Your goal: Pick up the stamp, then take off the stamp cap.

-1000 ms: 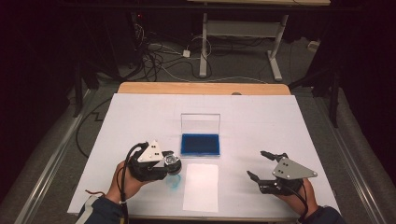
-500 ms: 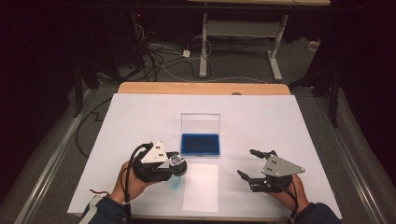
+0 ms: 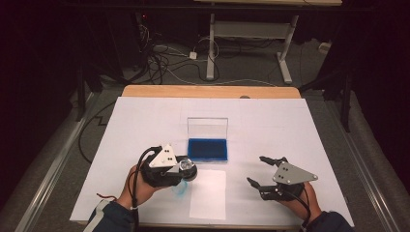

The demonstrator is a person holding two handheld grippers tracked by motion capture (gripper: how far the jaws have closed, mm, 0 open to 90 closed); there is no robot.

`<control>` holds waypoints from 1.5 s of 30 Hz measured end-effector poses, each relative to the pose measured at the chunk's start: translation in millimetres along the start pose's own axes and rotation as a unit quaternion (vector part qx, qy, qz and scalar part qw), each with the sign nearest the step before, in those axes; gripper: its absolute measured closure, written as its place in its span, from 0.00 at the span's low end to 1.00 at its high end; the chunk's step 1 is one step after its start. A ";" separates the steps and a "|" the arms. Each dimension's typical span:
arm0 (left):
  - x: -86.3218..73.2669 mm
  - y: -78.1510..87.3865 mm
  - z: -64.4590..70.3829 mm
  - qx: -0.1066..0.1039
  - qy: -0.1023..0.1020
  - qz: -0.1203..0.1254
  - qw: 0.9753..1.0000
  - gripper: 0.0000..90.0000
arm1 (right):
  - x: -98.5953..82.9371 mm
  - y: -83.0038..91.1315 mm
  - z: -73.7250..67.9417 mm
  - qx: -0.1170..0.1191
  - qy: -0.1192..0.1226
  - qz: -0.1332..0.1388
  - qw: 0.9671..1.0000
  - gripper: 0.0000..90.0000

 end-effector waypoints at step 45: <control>42.8 -14.5 20.1 -0.044 -0.010 0.038 0.998 0.60 | 36.4 -72.5 -34.3 0.126 -0.005 -0.007 0.992 0.24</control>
Point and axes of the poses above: each handheld gripper's, and its own axes: y roughly backward along the jaws, x roughly out of its top, z roughly to its right, the point moved 6 cm from there along -y, roughly forward along the jaws, and after that the axes turned 15 degrees about x, right-handed, at the moved point
